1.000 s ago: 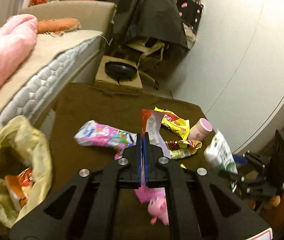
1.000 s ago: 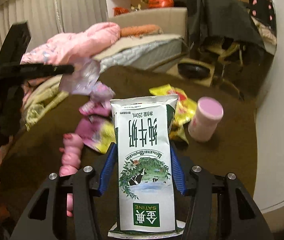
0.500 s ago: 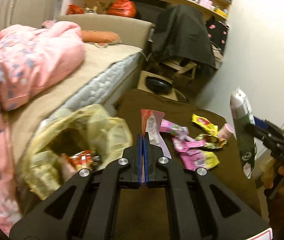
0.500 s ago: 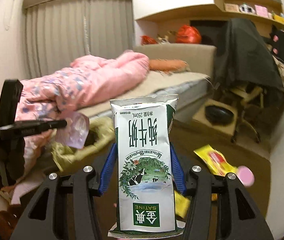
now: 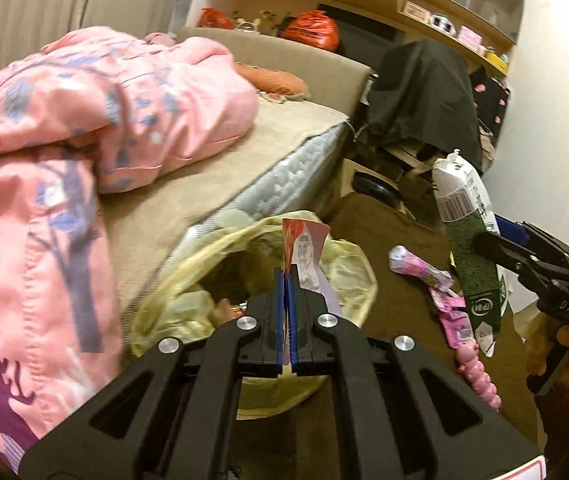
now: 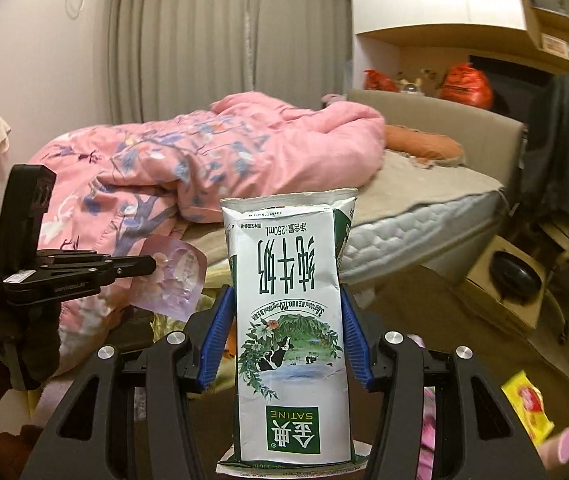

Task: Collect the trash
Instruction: 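Carry the milk carton and small wrapper into the yellow bag and open both grippers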

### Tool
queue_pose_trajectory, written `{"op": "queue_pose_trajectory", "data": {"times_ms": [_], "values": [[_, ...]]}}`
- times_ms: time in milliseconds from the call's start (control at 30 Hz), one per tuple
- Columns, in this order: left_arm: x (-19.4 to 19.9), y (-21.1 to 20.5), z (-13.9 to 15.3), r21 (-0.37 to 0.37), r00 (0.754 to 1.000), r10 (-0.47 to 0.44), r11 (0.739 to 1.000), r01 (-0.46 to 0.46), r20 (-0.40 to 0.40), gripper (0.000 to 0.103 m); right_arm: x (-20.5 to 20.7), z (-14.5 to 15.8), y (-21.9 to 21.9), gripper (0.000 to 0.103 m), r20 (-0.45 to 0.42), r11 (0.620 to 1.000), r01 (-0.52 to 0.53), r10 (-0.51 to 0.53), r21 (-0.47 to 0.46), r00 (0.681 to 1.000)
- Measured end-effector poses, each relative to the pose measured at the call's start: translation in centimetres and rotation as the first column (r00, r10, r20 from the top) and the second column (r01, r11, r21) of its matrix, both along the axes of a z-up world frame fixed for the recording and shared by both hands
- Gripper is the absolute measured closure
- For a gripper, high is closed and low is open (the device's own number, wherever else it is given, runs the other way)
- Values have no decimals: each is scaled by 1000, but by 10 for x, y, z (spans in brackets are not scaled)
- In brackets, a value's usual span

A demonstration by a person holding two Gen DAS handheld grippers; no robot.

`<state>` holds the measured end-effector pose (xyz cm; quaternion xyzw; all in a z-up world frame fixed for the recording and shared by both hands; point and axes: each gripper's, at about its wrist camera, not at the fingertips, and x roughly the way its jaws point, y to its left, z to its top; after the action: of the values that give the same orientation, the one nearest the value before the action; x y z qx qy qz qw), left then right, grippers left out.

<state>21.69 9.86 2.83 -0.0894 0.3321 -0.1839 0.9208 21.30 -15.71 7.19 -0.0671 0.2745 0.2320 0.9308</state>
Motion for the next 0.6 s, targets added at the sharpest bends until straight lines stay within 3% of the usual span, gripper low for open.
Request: {"op": "queue_pose_trajectory", "data": {"times_ms": [233,500,600], "values": [[21,32,-22,-41,998,47,998,-49,-49,101,42,-21,26,55,-75,998,-61,63,21,995],[57,23,-69,-66,981,-10,998,-2,-191,101,89,-63,55,55,-274,986,-154,164,61,947],[67,20,-81,-72,978,-7,997,-8,-209,101,107,-69,63,55,-271,988,-138,153,72,950]]}}
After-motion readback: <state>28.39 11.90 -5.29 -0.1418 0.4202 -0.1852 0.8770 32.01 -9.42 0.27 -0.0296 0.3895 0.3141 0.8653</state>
